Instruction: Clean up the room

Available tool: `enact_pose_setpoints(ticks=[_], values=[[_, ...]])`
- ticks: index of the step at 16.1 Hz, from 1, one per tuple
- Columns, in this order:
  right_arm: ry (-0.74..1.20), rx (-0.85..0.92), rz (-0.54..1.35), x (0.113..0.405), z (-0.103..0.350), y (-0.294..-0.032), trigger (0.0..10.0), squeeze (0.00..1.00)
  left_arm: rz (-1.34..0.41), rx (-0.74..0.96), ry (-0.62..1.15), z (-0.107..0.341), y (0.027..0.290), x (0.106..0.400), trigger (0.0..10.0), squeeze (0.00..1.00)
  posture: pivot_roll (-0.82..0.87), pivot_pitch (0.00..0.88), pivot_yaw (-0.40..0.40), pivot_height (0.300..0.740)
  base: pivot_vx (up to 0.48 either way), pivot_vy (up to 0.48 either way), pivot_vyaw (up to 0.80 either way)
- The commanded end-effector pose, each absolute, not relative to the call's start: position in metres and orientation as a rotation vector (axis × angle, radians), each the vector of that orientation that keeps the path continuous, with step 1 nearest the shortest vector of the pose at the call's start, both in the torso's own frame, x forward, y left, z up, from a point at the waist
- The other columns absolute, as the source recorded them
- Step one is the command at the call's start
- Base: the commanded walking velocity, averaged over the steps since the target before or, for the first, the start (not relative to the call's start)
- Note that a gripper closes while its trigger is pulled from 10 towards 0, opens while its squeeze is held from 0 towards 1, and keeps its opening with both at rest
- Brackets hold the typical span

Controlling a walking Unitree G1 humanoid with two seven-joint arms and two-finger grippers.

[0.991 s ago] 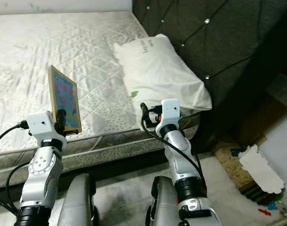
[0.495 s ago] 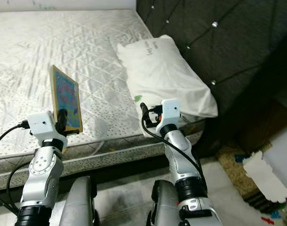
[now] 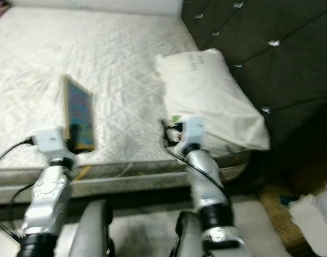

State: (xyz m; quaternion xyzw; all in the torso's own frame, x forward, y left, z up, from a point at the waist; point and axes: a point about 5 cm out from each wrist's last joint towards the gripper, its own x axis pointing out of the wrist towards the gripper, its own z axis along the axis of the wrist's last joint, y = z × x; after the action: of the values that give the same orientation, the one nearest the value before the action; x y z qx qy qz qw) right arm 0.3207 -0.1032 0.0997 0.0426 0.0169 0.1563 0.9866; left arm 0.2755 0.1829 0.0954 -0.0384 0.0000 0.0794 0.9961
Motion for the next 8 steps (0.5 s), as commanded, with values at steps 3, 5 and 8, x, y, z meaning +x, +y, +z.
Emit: enact_pose_setpoints(ticks=[3, 5, 8], values=[[0.023, 0.076, 0.264, 0.3227, 0.1018, -0.1217, 10.0, 0.00, 0.110, -0.091, -0.039, 0.1044, 0.1684, 0.2811, 10.0, 0.00, -0.04, 0.056, -0.046, 0.595, 0.466, 0.000, 0.00], [0.028, 0.082, 0.259, 0.3228, 0.1012, -0.1223, 10.0, 0.00, 0.117, -0.086, -0.039, 0.1040, 0.1679, 0.2817, 10.0, 0.00, -0.05, 0.056, -0.046, 0.595, 0.129, 0.000, 0.00], [0.031, 0.084, 0.253, 0.3228, 0.1009, -0.1232, 10.0, 0.00, 0.113, -0.090, -0.029, 0.1024, 0.1669, 0.2822, 10.0, 0.00, -0.04, 0.055, -0.046, 0.595, 0.000, 0.000, 0.00]])
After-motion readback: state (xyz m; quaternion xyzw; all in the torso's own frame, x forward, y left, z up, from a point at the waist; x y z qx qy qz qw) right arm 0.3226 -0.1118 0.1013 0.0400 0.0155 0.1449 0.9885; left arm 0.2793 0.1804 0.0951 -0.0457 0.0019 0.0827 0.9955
